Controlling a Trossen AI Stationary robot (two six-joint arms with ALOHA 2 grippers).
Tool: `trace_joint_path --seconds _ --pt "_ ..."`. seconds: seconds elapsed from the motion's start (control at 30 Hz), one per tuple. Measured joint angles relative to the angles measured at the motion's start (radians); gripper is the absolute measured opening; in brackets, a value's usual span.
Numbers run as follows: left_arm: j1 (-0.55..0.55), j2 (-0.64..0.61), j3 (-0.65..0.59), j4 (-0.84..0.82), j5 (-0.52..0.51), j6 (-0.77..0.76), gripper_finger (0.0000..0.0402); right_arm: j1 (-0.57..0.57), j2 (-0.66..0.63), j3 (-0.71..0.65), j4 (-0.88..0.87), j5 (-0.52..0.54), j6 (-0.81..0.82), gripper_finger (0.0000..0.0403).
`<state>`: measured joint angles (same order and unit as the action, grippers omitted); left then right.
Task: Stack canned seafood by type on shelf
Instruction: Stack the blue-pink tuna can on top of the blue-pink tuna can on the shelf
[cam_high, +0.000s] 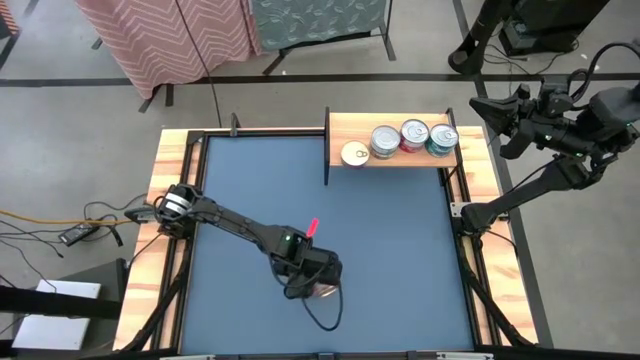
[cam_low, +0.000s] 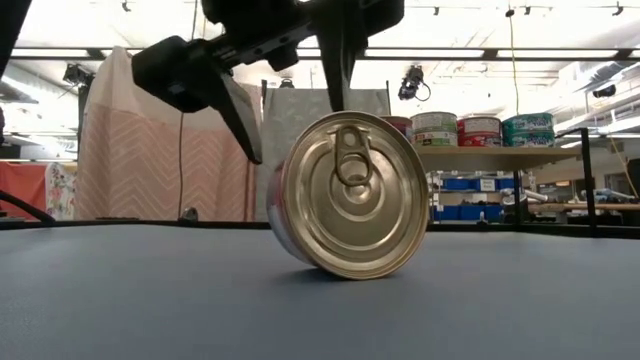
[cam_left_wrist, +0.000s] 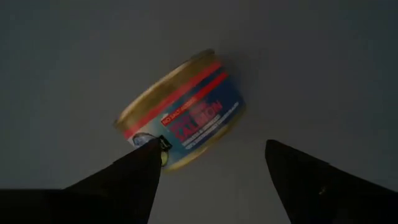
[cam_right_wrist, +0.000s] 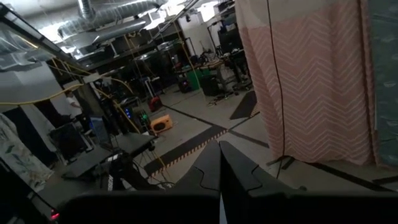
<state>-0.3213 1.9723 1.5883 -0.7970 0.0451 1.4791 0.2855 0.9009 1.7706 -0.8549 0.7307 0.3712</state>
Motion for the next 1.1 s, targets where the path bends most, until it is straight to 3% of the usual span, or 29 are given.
trace_joint_path --seconds 0.17,0.5,0.83,1.1 --pt "-0.011 0.000 0.001 0.014 0.024 0.015 0.0281 0.000 0.001 0.000 -0.001 0.000 0.000 0.0006" --pt "-0.018 -0.001 0.002 0.229 0.006 0.065 0.0277 0.000 0.007 0.000 -0.016 -0.016 0.038 0.0007" --pt "-0.021 0.011 0.002 0.207 0.004 0.171 0.0276 0.000 0.043 0.000 -0.054 -0.026 0.079 0.0007" --pt "-0.020 0.028 -0.027 0.174 0.002 0.272 0.0252 0.000 0.096 0.000 -0.058 -0.054 0.107 0.0007"
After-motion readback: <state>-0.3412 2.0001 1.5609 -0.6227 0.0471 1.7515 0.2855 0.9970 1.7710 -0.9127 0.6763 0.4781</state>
